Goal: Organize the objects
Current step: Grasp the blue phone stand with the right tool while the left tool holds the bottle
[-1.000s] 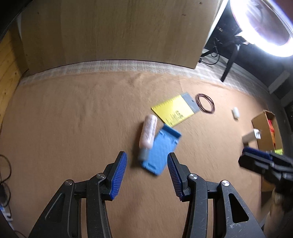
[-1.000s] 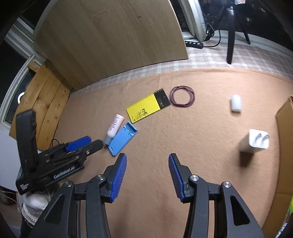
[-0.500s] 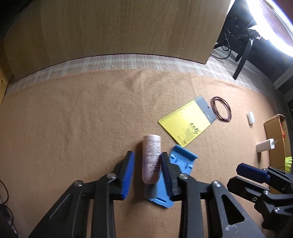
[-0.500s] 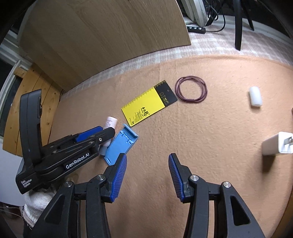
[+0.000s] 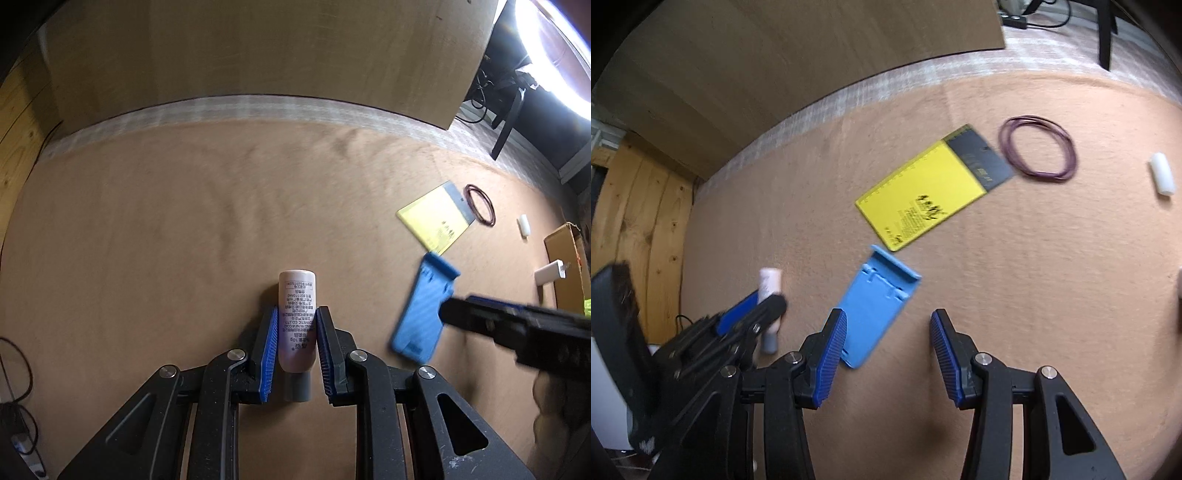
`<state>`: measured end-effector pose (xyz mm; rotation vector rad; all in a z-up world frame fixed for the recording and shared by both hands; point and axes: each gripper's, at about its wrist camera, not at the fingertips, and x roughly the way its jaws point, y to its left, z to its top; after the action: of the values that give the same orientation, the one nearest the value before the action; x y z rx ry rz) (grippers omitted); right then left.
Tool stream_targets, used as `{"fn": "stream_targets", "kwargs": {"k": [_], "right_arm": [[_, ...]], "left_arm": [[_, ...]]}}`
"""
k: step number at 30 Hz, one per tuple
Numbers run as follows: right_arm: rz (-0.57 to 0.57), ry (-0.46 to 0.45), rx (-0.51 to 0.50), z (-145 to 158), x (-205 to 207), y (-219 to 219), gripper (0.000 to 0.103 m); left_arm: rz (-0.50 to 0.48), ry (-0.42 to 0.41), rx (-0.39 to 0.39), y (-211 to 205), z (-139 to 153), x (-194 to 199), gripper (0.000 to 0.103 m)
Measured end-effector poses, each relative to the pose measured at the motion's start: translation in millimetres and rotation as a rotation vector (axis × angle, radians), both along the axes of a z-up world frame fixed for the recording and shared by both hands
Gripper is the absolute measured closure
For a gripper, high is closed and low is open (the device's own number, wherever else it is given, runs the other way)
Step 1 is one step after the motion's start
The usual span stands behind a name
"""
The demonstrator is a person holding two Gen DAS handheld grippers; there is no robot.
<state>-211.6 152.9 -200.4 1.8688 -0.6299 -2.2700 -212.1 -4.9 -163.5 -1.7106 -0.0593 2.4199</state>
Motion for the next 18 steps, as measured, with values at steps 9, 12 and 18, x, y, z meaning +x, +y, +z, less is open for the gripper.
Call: {"fn": "stream_targets", "kwargs": {"k": [9,12,18], "right_arm": [[0.03,0.011,0.167,3,-19,-38,0.055],[0.088,0.028,0.272,3,-19,-54,0.055],[0.241,0.079,0.401,3,-6,-75,0.06]], "left_arm": [[0.031,0.004,0.02,-37,1,20,0.081],[0.029,0.005,0.025,-42,1,21,0.081],[0.028,-0.001,0.049,-45,-2,22,0.081]]}}
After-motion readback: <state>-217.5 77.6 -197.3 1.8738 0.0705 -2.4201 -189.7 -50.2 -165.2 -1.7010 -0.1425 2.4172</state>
